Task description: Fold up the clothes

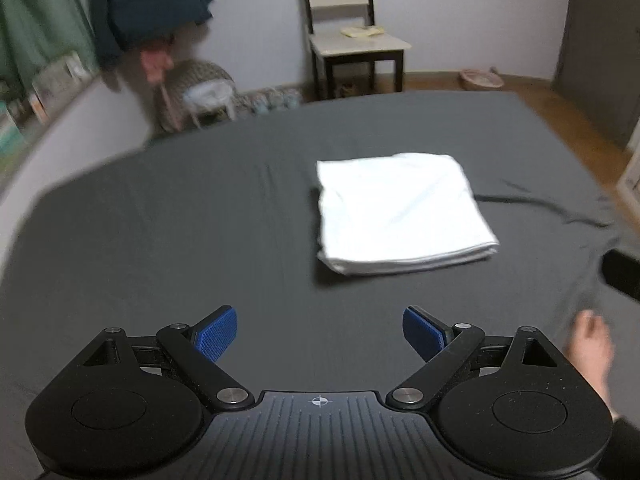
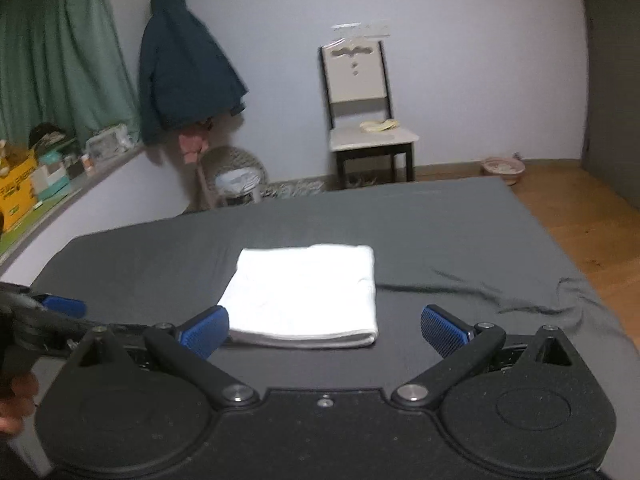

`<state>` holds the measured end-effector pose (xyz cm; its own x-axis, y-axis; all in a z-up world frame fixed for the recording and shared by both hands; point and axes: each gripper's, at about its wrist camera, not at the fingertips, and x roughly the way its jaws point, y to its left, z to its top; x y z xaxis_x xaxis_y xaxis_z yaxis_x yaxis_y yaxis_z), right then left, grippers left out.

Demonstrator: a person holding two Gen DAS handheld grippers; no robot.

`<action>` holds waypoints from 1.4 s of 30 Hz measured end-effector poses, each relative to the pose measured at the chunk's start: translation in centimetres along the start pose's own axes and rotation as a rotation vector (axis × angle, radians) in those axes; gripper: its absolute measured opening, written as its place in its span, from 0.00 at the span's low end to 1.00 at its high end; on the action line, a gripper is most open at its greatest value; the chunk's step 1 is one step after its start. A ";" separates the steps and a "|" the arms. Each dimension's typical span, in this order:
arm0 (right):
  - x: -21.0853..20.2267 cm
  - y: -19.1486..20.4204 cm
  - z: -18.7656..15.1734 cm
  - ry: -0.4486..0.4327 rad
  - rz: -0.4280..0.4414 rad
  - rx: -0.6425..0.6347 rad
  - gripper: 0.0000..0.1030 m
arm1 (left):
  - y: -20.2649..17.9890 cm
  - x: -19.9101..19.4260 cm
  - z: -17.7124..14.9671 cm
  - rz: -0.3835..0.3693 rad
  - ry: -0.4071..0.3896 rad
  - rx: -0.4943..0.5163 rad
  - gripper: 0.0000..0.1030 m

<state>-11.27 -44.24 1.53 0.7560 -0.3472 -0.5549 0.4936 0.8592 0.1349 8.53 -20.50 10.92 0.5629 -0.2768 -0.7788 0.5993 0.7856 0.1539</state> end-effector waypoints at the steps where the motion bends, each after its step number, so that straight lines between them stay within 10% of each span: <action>1: -0.1 0.1 0.0 0.003 -0.011 -0.001 1.00 | -0.3 -0.4 -0.2 0.042 -0.034 0.014 0.88; 5: -0.2 1.2 0.3 0.067 -0.047 -0.066 1.00 | -1.3 -2.0 -0.7 0.116 -0.099 0.046 0.88; 17: 1.4 0.6 0.4 0.280 -0.064 -0.078 1.00 | -0.9 -2.3 -1.4 -0.053 -0.083 -0.036 0.88; 42: 0.7 0.3 0.4 0.309 -0.066 -0.111 1.00 | -1.9 -0.5 -1.3 -0.068 -0.003 -0.015 0.88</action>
